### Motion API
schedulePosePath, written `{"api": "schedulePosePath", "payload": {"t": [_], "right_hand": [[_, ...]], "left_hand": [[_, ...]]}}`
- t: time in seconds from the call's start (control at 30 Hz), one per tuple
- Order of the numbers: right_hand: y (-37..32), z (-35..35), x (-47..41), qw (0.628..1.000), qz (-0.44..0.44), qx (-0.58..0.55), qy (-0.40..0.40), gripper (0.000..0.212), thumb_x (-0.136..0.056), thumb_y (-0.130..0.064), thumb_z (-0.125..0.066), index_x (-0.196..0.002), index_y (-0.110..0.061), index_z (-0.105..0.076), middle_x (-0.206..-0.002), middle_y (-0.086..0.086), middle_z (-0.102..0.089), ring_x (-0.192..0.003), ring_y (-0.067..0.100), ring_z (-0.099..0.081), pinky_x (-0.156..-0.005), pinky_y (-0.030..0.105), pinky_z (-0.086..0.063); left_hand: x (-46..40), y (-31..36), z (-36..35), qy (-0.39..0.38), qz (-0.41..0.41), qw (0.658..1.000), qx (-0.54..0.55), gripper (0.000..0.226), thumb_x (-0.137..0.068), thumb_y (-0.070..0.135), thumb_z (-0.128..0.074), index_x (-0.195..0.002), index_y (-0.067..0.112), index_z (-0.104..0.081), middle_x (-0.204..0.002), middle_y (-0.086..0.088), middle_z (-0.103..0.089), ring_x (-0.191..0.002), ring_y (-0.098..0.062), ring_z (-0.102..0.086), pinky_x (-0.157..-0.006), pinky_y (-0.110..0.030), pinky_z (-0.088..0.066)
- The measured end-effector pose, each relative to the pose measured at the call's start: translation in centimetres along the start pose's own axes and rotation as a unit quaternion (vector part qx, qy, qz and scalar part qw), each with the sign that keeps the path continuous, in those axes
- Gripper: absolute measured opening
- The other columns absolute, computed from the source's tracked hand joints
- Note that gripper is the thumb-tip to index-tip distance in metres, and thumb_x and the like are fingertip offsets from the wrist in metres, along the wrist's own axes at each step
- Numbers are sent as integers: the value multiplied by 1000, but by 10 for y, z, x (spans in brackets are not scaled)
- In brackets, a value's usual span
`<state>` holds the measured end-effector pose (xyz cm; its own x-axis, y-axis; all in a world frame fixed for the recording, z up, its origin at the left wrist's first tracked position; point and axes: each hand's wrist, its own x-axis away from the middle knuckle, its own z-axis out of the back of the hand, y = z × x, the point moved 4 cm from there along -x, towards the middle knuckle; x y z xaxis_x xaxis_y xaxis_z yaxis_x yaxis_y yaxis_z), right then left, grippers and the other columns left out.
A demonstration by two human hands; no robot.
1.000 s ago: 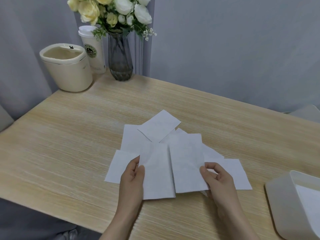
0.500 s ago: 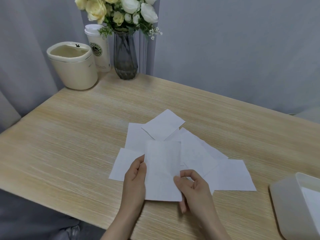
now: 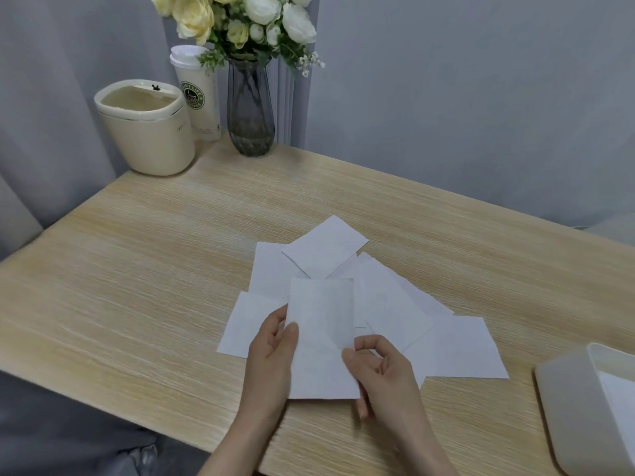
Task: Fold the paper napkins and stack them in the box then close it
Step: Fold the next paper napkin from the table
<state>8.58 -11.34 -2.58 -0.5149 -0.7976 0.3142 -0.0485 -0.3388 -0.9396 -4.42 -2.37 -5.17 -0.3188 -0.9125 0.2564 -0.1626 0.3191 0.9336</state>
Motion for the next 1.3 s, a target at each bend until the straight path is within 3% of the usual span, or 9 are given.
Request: {"api": "schedulePosePath", "payload": {"t": [0.13,0.23,0.4,0.5,0.7,0.8,0.93,1.1,1.3], "right_hand": [[3,5,-1,995,39,48,73,12,-84,-15,-69,-92,-20,-62,-65,-12,-61,-55,5,-51,-63,19,-44],[3,3,-3,997,20,37,57,13,-88,-17,-66,-100,-22,-65,-67,-19,-64,-63,-2,-57,-65,11,-43],[0,-5,0,999,-18,-19,-19,16,-94,-13,-57,-96,-14,-73,-77,-5,-75,-65,1,-68,-55,8,-44],[0,-9,2,997,-22,-56,-38,19,-94,-9,-56,-97,-12,-74,-81,5,-76,-70,12,-72,-57,14,-48],[2,-10,-2,1000,-2,-2,-22,15,-92,-15,-60,-96,-21,-73,-84,-2,-76,-82,11,-71,-68,20,-49],[-6,-4,-11,980,89,170,47,12,-90,-27,-62,-99,-32,-69,-91,-13,-70,-90,6,-60,-81,24,-47],[-24,-10,-27,896,214,386,44,30,-93,-34,-57,-122,-32,-59,-124,-20,-50,-124,3,-31,-96,22,-24],[-28,-25,-56,853,208,479,-16,43,-97,-47,-43,-137,-34,-45,-153,-14,-24,-141,7,-5,-105,26,-6],[-21,-36,-71,824,200,527,-52,46,-99,-45,-34,-142,-30,-37,-159,-11,-8,-143,10,6,-111,33,-1]], "left_hand": [[0,-2,1,5,-2,1000,14,26,-101,10,-48,-111,26,-65,-97,-1,-76,-86,-16,-72,-62,-21,-54],[-1,-3,1,5,2,1000,17,27,-100,11,-49,-109,30,-66,-98,-2,-76,-87,-16,-72,-62,-21,-53],[-2,-4,2,1,7,1000,21,25,-100,13,-50,-112,29,-65,-101,-2,-76,-90,-18,-73,-65,-23,-55],[0,-4,1,-17,10,1000,5,24,-100,16,-52,-116,30,-62,-106,1,-74,-93,-23,-72,-68,-38,-57],[4,0,9,-8,30,999,7,25,-98,11,-53,-116,29,-59,-94,-5,-72,-67,-41,-70,-42,-47,-53],[2,3,23,34,20,999,14,22,-97,10,-56,-114,23,-61,-93,-8,-71,-65,-39,-70,-42,-45,-52],[-2,9,39,67,11,997,44,17,-95,7,-59,-105,19,-62,-87,-9,-72,-59,-38,-68,-41,-40,-50],[-5,7,40,65,19,996,66,15,-93,7,-61,-101,19,-64,-88,-9,-72,-64,-39,-70,-42,-41,-51],[-5,5,41,61,28,995,73,18,-93,9,-62,-109,18,-63,-94,-8,-73,-69,-39,-71,-43,-43,-52]]}}
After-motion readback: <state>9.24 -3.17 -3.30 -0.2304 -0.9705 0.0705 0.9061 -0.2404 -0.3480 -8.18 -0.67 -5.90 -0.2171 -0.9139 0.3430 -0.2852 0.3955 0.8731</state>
